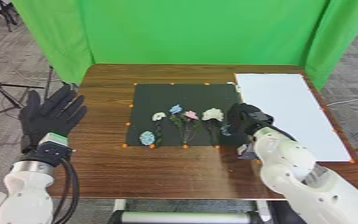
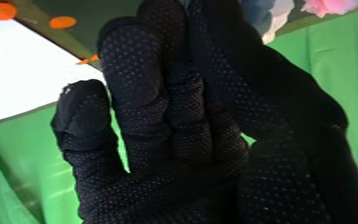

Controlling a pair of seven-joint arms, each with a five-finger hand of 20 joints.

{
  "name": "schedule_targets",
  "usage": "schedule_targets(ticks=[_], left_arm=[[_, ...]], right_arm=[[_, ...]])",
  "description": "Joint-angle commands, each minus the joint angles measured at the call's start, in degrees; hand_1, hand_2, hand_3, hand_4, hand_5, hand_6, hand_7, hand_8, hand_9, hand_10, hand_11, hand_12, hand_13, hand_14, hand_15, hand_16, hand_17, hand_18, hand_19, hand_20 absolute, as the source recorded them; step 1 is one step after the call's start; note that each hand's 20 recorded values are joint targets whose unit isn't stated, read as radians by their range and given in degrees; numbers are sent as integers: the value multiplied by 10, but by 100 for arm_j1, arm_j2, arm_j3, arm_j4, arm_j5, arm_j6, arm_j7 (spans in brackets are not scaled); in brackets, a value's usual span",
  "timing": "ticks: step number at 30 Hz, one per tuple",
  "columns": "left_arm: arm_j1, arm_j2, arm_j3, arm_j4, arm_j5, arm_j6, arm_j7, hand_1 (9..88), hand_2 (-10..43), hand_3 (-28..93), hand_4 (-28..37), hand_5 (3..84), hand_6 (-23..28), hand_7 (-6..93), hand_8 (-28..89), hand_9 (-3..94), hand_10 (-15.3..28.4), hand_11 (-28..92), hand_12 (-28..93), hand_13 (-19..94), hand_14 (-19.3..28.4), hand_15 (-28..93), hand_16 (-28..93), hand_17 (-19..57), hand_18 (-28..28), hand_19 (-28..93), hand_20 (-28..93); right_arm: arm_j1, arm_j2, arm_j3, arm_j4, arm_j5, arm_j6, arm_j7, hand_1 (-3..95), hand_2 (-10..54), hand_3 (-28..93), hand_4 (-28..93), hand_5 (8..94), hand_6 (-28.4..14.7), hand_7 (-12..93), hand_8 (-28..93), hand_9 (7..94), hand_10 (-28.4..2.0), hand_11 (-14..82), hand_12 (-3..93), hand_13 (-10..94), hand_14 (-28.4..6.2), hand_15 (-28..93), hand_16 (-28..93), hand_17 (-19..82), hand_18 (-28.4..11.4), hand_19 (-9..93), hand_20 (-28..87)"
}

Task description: Arrange flowers

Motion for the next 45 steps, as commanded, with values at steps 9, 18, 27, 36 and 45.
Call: schedule_targets(ticks=[9,18,27,36,45], left_arm=[[104,-4,-27,-41,-81,49,81,271,137,682,-283,389,80,210,-102,305,142,279,128,192,136,425,-70,-67,135,338,131],[111,-6,-34,-37,-68,14,83,271,139,680,-283,387,80,207,-101,301,141,276,127,188,137,424,-70,-66,134,337,131],[100,-44,-69,-31,-20,-8,-17,271,138,681,-283,385,80,206,-99,300,142,276,127,186,135,422,-69,-67,135,337,131],[56,23,-61,-6,61,-97,-3,266,145,670,-283,384,75,166,-104,305,131,221,96,183,117,340,-92,-58,129,321,121],[225,-89,-151,-75,417,-49,-11,250,152,692,-283,360,58,130,-95,272,119,180,76,135,92,266,-98,-54,111,272,103]], right_arm=[[-40,-25,131,-89,-146,26,-17,561,-95,676,-283,661,-27,356,10,767,-105,143,397,672,-63,482,378,376,-218,874,360],[-92,-9,211,-201,-143,-170,-52,484,-95,744,-283,655,-22,283,-141,688,-138,247,212,646,-93,517,315,364,-221,866,364],[-286,10,446,-414,-45,-215,-60,476,-95,636,-283,650,-25,265,-146,659,-152,175,170,638,-108,534,227,356,-224,859,360],[-1210,-309,1705,-666,1078,1911,-1015,248,-85,702,-282,509,-72,175,-115,532,-188,142,157,540,-154,494,174,312,-226,784,312],[-1960,-1223,3303,-416,5138,1087,-2947,130,91,746,-283,351,-44,141,-110,347,-167,69,131,270,-176,293,115,135,-201,483,204]])
